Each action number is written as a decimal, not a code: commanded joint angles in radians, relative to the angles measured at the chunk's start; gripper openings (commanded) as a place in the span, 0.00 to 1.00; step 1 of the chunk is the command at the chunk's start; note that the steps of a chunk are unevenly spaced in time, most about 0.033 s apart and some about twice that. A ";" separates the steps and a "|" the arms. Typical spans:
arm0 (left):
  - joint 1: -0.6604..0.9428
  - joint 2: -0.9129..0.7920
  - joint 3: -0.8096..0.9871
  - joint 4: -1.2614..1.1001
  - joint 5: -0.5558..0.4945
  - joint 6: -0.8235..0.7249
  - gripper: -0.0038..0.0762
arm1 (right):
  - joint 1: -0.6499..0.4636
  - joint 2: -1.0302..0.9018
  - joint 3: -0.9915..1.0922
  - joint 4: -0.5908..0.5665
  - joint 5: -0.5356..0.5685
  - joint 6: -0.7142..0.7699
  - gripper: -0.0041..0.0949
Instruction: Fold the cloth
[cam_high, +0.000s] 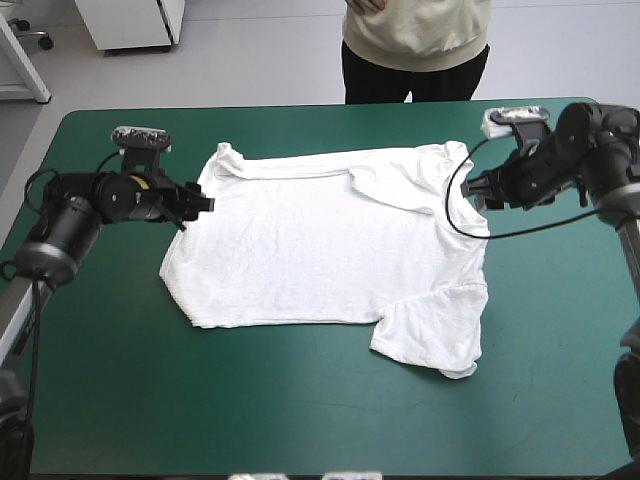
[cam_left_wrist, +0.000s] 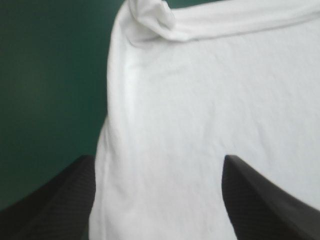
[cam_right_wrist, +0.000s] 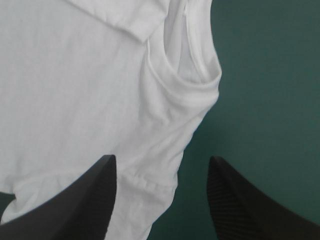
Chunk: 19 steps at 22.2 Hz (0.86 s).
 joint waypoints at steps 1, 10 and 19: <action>0.000 -0.133 0.076 -0.073 -0.021 0.002 0.68 | -0.005 -0.107 0.137 0.026 -0.087 0.004 0.55; 0.000 -0.284 0.132 -0.078 0.118 0.006 0.68 | -0.004 -0.121 0.544 0.079 -0.349 -0.032 0.56; 0.000 -0.289 0.132 -0.161 0.162 0.049 0.68 | 0.201 -0.035 0.628 0.044 -0.423 0.045 0.41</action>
